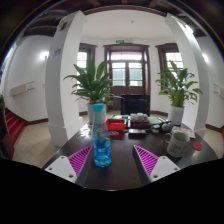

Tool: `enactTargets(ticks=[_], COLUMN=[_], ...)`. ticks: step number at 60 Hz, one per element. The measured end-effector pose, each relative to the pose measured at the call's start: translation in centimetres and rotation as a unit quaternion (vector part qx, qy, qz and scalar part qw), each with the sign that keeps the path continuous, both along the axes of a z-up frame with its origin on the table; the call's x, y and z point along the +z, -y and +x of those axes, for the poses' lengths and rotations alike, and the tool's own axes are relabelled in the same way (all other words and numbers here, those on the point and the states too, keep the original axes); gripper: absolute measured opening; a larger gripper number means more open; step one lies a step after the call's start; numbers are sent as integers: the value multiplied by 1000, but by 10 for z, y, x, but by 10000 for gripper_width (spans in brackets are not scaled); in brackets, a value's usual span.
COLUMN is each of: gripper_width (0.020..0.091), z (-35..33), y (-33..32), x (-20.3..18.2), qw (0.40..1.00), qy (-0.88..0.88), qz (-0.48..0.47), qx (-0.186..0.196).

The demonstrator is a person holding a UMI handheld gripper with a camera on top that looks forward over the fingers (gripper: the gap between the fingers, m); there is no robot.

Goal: Pour water

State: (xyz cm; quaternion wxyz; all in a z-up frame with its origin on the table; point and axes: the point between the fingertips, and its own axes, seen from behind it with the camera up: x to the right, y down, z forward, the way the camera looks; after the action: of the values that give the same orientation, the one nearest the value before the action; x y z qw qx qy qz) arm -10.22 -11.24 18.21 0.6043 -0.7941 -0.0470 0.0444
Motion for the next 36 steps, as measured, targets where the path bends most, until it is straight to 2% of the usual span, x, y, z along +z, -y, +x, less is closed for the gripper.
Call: enactTargets(ticks=[8,27,33,36], gripper_width=[788,786,743,666], z=[-23,-52,-64,-73], y=[-23,-98,-111,-112], x=[-6,-18,-33,-44], qw=[1000,999,999,999], qy=[8,0,-4,-7], qz=[-2,27,29,33], qx=[24,25,21,17])
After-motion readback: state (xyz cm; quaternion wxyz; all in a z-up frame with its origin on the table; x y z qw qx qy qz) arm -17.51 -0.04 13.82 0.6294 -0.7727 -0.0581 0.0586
